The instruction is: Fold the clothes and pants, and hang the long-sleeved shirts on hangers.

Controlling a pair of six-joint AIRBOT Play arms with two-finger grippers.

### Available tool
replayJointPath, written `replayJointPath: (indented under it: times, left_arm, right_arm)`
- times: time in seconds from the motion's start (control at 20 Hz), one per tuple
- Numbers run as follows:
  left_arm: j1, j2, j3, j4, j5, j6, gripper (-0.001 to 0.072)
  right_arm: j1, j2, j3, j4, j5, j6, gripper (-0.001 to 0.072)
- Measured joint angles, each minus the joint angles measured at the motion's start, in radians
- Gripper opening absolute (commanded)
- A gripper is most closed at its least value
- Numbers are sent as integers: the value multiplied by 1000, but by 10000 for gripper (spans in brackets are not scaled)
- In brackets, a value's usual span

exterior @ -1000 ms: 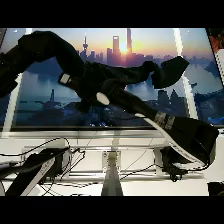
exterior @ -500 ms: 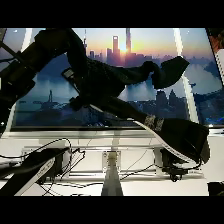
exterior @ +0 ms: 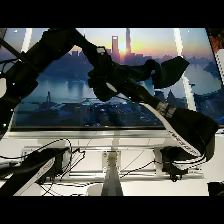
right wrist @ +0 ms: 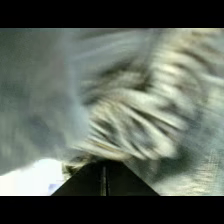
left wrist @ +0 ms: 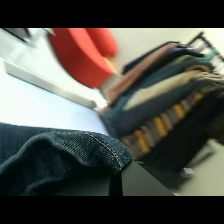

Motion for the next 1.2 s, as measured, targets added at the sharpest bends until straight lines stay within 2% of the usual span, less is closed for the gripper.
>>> replayJointPath:
  times: [0.2, 0.45, 0.6, 0.7, 0.75, 0.8, 0.85, 0.95, 1.05, 1.2]
  left_arm:
    - [32, -1, 0, 121, 74, 0, 27]
    - [119, -2, 0, 171, 87, 0, 27]
    - [134, -9, 0, 179, 46, 0, 26]
    - [122, -21, 0, 183, 13, 0, 27]
    - [108, -28, 0, 185, -2, 0, 27]
    - [90, -34, 0, 185, -12, 0, 27]
    - [73, -38, 0, 185, -19, 0, 26]
    - [32, -41, 0, 185, -23, 0, 27]
    - [-14, -35, 1, 180, 9, 0, 27]
    - [-86, -1, 2, 173, 124, 0, 27]
  right_arm:
    - [-50, 63, 0, -29, 66, -86, 27]
    - [-144, 131, 0, -37, 133, -204, 27]
    - [-166, 145, 0, 34, 153, -386, 27]
    - [-152, 147, 0, 183, 160, -589, 50]
    - [-138, 146, 0, 261, 160, -675, 301]
    - [-118, 143, 0, 329, 158, -745, 666]
    - [-92, 138, 0, 381, 146, -797, 705]
    - [-37, 125, -1, 439, 102, -853, 706]
    - [20, 109, -1, 469, 46, -856, 709]
    - [97, 82, -2, 462, -34, -855, 710]
